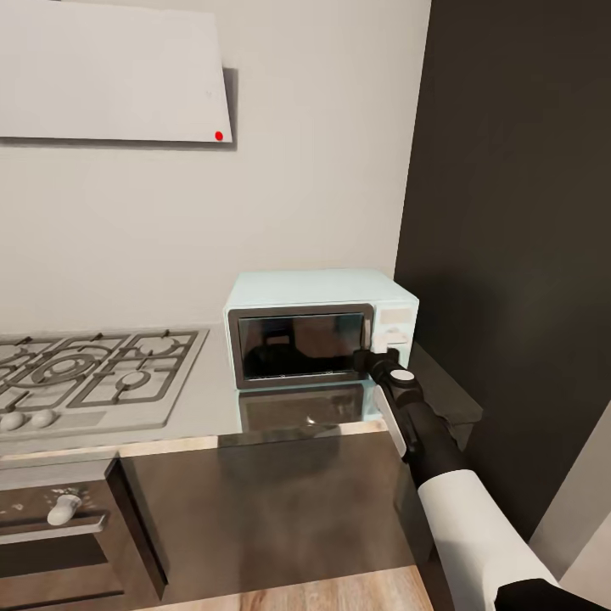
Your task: In the kitchen, take the popcorn bag from the countertop, put it into the microwave, and heat it until the popcorn is cooked so the cooked popcorn ends up inside the bag.
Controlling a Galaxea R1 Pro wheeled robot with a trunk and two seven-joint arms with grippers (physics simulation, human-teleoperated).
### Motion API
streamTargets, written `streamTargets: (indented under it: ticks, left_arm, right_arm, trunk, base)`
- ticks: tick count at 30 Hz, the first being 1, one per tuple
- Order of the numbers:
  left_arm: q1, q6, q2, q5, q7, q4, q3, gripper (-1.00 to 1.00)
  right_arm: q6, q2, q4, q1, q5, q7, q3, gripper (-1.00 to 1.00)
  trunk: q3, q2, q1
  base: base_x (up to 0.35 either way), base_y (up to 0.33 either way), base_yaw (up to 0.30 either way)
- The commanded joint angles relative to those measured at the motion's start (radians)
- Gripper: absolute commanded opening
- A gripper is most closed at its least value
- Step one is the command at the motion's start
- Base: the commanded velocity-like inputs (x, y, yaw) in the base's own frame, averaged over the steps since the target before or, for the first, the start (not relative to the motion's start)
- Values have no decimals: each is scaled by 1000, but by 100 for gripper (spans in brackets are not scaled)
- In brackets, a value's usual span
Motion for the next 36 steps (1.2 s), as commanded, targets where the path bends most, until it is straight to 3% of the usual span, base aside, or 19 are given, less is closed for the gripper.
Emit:
streamTargets:
  ticks: [1,10,36]
  left_arm:
    - [0,-1,0,2,1,-2,0,100]
    - [0,-2,0,2,1,-2,1,100]
    - [0,-3,-3,-7,0,-2,-4,100]
  right_arm:
    - [4,0,-1,-1,-8,-3,3,-100]
    - [4,-1,-1,-1,-5,0,2,-100]
    - [4,0,-1,-1,3,-8,3,-100]
  trunk:
    - [-1,-1,0]
    - [-1,-1,0]
    - [-1,-1,0]
  base:
    - [0,0,0]
    - [-6,0,0]
    - [-146,0,0]
